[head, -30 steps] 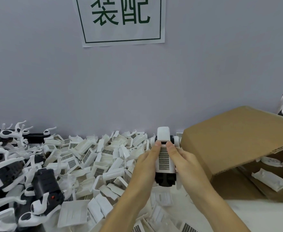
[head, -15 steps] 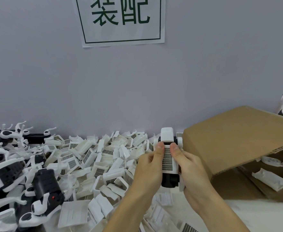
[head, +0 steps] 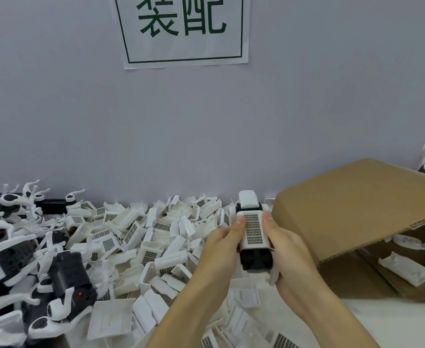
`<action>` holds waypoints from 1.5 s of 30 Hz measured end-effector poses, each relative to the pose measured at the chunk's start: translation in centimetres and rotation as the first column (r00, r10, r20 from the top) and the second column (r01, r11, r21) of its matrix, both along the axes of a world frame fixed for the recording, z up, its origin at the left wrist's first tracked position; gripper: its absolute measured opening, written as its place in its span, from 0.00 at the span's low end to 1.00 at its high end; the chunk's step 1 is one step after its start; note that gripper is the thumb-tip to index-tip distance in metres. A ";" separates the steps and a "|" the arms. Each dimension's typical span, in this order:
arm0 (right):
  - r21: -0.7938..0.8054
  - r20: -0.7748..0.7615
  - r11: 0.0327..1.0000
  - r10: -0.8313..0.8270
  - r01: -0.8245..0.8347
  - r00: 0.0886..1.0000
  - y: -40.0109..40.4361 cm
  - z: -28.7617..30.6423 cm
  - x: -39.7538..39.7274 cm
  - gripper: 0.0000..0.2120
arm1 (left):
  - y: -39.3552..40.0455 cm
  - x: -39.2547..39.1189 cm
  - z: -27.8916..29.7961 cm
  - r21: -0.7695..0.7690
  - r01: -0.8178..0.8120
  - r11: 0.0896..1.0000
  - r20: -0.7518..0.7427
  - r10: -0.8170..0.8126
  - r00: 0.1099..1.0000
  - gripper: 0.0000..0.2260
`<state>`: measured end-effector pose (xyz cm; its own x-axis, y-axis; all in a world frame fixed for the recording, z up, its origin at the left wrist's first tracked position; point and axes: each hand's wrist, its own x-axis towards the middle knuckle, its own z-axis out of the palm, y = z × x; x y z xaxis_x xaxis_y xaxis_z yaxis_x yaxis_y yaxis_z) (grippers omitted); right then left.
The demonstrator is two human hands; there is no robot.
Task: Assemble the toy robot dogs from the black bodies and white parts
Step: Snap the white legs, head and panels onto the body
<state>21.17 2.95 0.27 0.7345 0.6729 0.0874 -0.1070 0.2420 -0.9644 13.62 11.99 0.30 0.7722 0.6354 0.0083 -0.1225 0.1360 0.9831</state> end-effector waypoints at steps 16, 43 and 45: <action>0.009 0.266 0.992 -0.122 0.124 0.956 0.3 -0.3 -0.7 0.12 | 0.1 0.1 -0.7 0.141 -0.051 0.989 0.030 0.047 0.998 0.13; -0.002 0.419 0.998 -0.056 0.063 0.906 -0.1 -0.6 0.1 0.11 | 0.6 -0.4 -0.4 -0.102 0.075 0.992 0.221 -0.051 0.974 0.16; -0.026 0.519 0.984 -0.139 0.179 0.844 0.2 -0.8 -0.3 0.10 | 1.0 -0.7 -0.4 -0.147 0.018 0.989 0.219 0.014 0.976 0.13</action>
